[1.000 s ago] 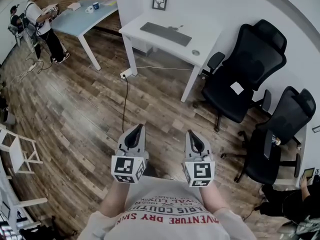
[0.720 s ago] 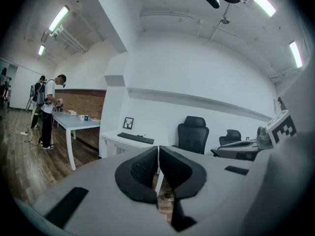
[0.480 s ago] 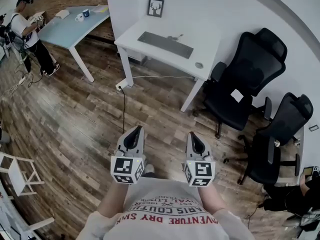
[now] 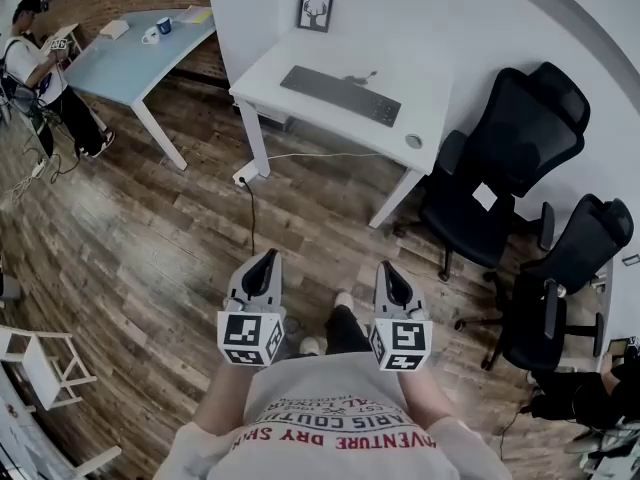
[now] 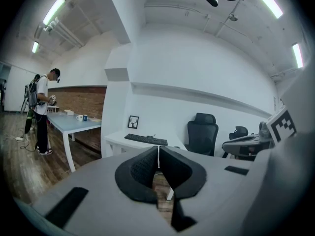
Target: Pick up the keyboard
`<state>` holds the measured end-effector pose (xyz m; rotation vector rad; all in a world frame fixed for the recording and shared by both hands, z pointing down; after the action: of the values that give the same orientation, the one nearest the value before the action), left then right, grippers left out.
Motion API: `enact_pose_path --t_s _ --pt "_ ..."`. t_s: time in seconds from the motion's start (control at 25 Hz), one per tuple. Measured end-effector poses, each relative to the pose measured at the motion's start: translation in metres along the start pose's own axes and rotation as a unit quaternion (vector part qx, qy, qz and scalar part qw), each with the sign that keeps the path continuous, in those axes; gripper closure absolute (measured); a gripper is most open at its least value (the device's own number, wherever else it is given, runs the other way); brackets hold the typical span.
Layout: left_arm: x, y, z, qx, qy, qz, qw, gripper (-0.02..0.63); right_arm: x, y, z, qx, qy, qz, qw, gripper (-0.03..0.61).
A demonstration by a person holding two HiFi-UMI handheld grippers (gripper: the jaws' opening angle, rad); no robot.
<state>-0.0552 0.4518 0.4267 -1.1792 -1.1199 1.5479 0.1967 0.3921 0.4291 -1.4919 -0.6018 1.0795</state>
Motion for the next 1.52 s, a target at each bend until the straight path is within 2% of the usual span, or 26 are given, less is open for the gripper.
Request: enact_pose_path --t_s 0.2,0.36,0.52,0.64,0.88,1.08,1.28,1.52 --pt "-0.048 0.009 0.027 0.006 0.011 0.003 0.9999 0.583 -0.062 0.01 -0.014 0.004 0.006 0.001 1.0 0.554" --pt "-0.102 0.029 0.045 0.002 0.022 0.002 0.9998 0.583 -0.126 0.025 -0.033 0.012 0.02 -0.002 1.0 0.554" --pt "-0.16 0.052 0.068 -0.011 0.045 0.0 0.9989 0.583 -0.195 0.048 -0.055 0.012 0.031 -0.003 0.999 0.554" --pt "-0.208 0.069 0.084 -0.012 0.057 -0.006 0.9983 0.583 -0.247 0.073 -0.076 0.014 0.038 -0.022 0.999 0.554" --pt "-0.283 0.096 0.107 -0.021 0.063 -0.024 0.9975 0.583 -0.326 0.1 -0.112 0.009 0.033 -0.037 0.999 0.554" --pt "-0.33 0.112 0.128 -0.027 0.051 -0.022 0.9981 0.583 -0.361 0.098 -0.129 0.007 0.019 -0.018 1.0 0.554" --pt "-0.386 0.128 0.156 -0.042 0.019 -0.021 0.9987 0.583 -0.396 0.1 -0.135 -0.006 0.011 -0.004 1.0 0.554" --pt "-0.464 0.143 0.197 -0.048 -0.051 0.002 0.9976 0.583 -0.45 0.118 -0.136 -0.021 -0.051 0.002 0.998 0.554"
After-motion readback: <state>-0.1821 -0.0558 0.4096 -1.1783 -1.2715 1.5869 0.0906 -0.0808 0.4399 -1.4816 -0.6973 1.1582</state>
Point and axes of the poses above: the fingertips, and each gripper's own axes: x backward along the fingers, z to its left, y out of its top, the point moved 9 cm from there along x, backward along the fingers, and after that the axes turned 4 degrees about -y, right-handed, at the moved point
